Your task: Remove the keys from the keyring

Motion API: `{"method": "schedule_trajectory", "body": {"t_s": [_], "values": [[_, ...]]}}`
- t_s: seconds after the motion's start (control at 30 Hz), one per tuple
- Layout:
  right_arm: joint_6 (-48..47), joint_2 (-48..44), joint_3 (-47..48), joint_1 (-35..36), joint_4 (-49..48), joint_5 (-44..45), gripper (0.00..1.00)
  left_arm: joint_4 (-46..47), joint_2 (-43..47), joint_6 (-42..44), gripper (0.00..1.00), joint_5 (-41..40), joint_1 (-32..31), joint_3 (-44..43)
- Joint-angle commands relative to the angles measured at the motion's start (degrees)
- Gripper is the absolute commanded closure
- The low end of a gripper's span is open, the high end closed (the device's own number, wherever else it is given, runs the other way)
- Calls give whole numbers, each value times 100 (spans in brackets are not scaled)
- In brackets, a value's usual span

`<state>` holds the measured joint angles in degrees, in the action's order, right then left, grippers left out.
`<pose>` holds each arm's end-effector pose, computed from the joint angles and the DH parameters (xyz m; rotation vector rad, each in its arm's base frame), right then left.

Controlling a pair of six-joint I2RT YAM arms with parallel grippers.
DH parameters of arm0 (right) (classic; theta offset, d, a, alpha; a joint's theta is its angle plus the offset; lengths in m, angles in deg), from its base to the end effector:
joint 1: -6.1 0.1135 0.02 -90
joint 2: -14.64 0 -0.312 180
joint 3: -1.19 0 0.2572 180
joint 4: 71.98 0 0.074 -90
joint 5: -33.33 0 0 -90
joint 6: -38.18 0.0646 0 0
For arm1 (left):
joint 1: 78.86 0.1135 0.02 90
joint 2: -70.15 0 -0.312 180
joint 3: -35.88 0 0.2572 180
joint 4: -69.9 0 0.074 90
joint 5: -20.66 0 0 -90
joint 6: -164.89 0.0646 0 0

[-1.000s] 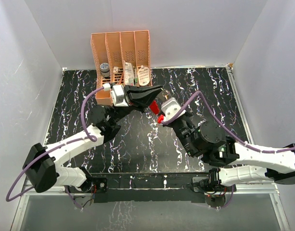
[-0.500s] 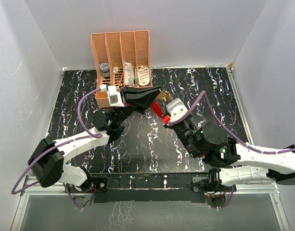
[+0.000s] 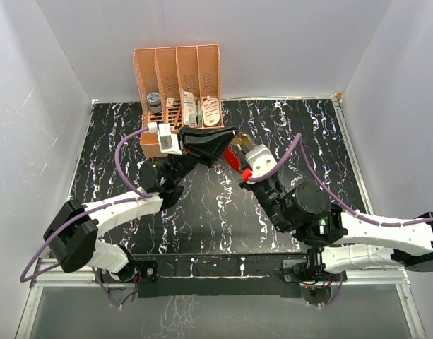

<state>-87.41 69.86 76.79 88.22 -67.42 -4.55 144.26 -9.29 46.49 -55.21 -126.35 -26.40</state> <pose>0.0769 0.1837 0.4903 -0.6142 1.2616 0.0862 0.1793 -0.2190 0.4592 0.3586 0.5655 -1.3497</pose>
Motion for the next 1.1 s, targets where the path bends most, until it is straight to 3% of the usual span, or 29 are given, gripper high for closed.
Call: {"method": "schedule_trajectory", "body": {"t_s": [0.0, 0.2, 0.4, 0.83, 1.07], "values": [[152, 97, -104, 12, -149, -73, 100, 1448, -41, -203, 100, -906, 134, -113], [205, 211, -286, -233, -418, -283, 100, 1448, -70, -487, 100, -985, 134, -171], [685, 241, -460, -937, -457, -747, 100, 1440, -154, -528, 100, -788, 134, -490], [555, 211, -664, -1238, -1065, -792, 100, 1411, 41, -789, 100, -772, 135, -452], [861, 429, -665, -1810, -971, -1272, 100, 1442, 78, -867, 100, -780, 136, -442]]}}
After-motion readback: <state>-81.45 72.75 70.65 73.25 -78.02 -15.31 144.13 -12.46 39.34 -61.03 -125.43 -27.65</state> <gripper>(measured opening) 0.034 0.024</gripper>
